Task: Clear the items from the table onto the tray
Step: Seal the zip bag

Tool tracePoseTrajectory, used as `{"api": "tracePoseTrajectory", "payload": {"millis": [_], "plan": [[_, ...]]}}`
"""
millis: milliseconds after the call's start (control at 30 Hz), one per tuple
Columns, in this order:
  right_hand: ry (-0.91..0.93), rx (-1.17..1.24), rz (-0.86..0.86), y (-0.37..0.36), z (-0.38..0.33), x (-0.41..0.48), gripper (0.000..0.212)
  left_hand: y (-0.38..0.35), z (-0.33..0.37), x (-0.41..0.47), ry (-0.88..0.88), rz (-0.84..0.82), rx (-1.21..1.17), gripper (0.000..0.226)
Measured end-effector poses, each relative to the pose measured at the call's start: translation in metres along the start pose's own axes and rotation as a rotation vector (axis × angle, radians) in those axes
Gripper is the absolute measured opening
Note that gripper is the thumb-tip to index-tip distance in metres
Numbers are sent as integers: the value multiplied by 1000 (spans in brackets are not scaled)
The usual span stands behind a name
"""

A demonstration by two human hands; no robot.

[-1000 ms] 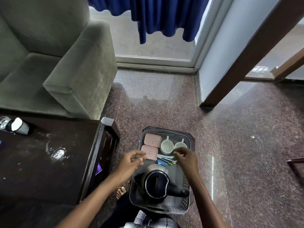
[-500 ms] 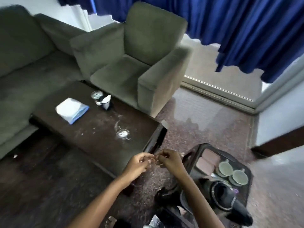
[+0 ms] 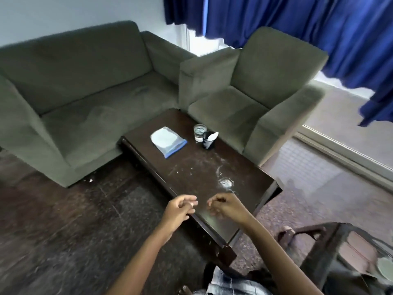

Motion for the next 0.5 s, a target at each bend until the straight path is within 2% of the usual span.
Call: {"api": "tracePoseTrajectory", "payload": {"millis": [333, 500], "plan": [[-83, 82, -85, -75, -30, 119, 21, 108, 27, 67, 13, 89, -72, 23], [-103, 164, 1, -90, -45, 214, 18, 166, 60, 128, 28, 122, -84, 21]]}}
Point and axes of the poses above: each hand's wrist, its own x-axis towards the middle knuckle, its own y-axis out of the back of the hand, z = x × y, the point moved 9 cm from there along x, towards the middle knuckle, and after that the axes turned 8 degrees about y, right-handed, at the moved point
